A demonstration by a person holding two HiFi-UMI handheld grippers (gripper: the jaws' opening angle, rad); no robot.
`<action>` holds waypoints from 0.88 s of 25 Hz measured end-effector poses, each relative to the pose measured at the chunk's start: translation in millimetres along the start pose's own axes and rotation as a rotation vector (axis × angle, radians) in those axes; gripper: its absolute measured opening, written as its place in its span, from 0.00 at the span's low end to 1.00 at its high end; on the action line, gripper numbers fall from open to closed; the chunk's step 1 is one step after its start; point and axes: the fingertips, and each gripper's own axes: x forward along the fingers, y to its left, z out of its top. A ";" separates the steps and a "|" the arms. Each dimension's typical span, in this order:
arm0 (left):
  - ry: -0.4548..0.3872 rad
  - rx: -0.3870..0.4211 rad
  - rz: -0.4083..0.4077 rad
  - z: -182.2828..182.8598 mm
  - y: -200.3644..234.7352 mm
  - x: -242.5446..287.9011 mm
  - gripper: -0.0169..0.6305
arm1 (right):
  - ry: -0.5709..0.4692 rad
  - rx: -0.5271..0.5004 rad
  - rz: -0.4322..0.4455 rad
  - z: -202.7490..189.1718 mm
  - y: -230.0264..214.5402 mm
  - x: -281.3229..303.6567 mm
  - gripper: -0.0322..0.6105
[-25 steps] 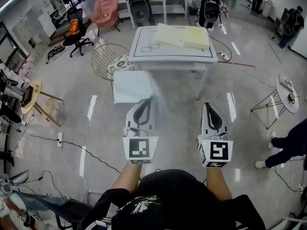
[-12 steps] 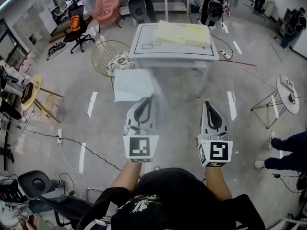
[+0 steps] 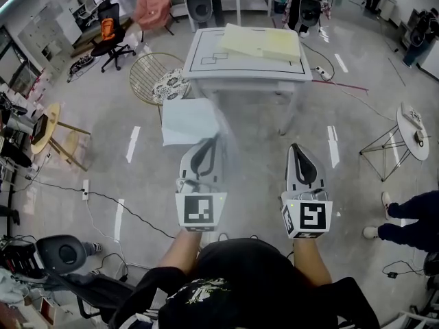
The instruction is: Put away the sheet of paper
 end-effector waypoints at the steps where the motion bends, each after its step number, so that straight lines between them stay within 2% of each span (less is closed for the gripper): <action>1: 0.004 0.007 0.004 -0.1 -2.3 -1.1 0.03 | 0.001 0.003 0.002 -0.6 -1.7 -1.8 0.05; 12: 0.020 0.007 0.069 -3.9 -28.1 -20.1 0.03 | -0.003 0.019 0.064 -13.0 -11.8 -19.2 0.05; 22: 0.017 0.020 0.076 -1.4 -46.1 -24.1 0.03 | -0.011 0.025 0.080 -15.6 -21.1 -28.8 0.05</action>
